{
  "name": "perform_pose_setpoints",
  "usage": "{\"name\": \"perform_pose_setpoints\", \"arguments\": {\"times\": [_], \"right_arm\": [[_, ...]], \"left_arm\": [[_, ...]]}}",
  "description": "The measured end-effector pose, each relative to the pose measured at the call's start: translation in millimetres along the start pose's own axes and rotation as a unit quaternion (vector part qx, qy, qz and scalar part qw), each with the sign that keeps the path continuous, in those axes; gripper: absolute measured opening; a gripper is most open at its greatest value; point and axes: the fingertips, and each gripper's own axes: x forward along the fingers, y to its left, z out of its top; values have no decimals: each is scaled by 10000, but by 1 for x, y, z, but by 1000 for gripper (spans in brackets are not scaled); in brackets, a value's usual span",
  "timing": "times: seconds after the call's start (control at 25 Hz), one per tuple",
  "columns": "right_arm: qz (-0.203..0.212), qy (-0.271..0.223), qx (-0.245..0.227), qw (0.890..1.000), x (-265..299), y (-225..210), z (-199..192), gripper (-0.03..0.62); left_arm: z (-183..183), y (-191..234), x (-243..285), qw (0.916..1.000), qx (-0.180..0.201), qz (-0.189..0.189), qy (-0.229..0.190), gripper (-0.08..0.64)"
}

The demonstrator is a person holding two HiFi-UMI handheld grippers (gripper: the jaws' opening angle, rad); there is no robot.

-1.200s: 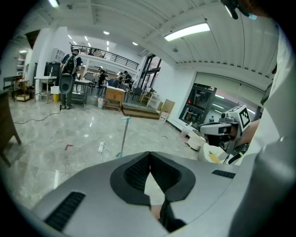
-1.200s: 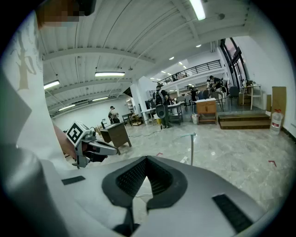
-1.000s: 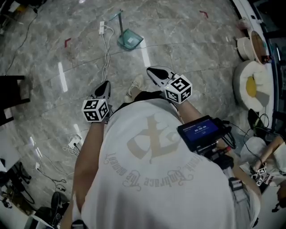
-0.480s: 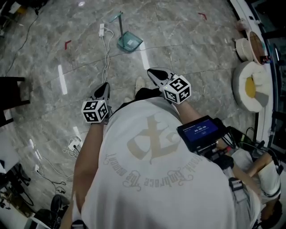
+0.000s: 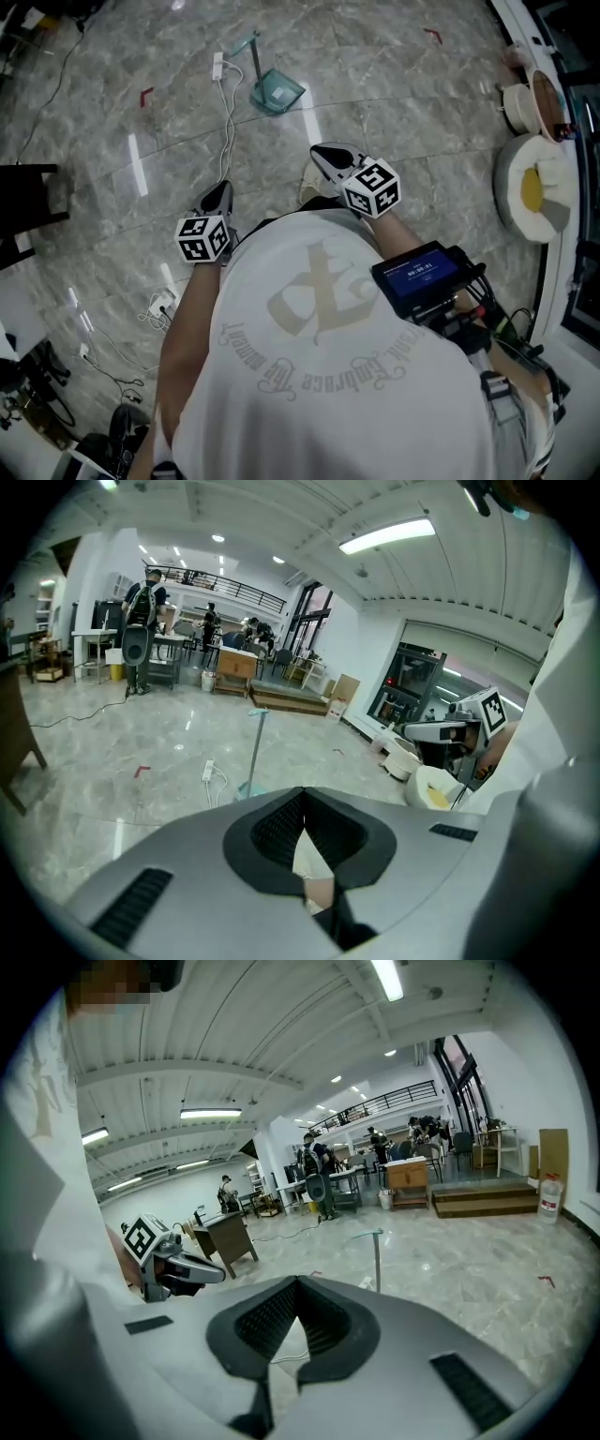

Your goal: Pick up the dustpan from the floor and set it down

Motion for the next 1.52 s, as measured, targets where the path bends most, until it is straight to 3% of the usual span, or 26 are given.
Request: {"name": "perform_pose_setpoints", "arguments": {"times": [0.4,1.0,1.52], "right_arm": [[-127,-72,-106,9998,-4,-12,7,17],[-167,-43,-152,9997,-5,-18,-7,17],[-287,-268,-366,9986,-11,-48,-18,17]], "left_arm": [[27,-20,18,9990,294,-260,-231,12],[4,-14,27,9993,255,-226,-132,12],[16,-30,60,9968,523,-268,-539,12]]}}
